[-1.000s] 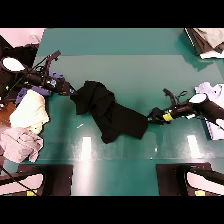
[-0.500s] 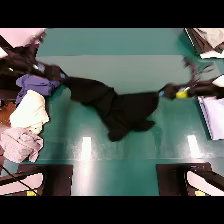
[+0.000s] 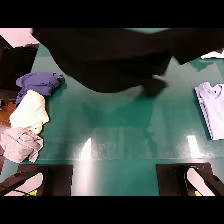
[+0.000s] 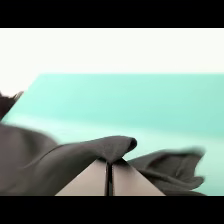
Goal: Fold the shirts.
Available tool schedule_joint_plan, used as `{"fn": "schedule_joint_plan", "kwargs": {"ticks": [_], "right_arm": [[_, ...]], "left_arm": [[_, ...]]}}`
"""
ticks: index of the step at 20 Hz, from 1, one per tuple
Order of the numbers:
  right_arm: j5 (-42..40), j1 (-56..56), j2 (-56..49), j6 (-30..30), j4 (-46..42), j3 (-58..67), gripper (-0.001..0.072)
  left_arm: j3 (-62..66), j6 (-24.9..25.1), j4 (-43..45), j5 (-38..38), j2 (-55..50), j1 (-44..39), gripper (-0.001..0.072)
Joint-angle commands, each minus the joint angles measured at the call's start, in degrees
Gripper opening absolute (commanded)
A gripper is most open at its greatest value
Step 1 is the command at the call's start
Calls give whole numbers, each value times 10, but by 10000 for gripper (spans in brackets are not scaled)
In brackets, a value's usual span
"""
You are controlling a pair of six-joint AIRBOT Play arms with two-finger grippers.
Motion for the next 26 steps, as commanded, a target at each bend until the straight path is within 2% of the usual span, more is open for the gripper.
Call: {"fn": "schedule_joint_plan", "kwargs": {"ticks": [1,9,13,16,20,23,26], "right_arm": [[3,-52,29,0,-1,95,19],[15,-137,-2,32,-1,280,18],[75,-135,-69,70,5,313,17],[106,-52,-120,75,-18,209,17],[152,107,-243,101,-197,99,17],[89,179,-340,102,-240,58,17],[-10,211,-414,127,-246,55,18]], "left_arm": [[39,-3,2,7,56,0,25],[44,-4,0,56,164,0,24],[-6,-13,41,26,158,0,25],[-136,-34,74,7,116,0,25],[-315,-34,55,-17,14,0,25],[-401,-21,54,35,-78,0,25],[-407,3,41,126,-166,0,26]]}}
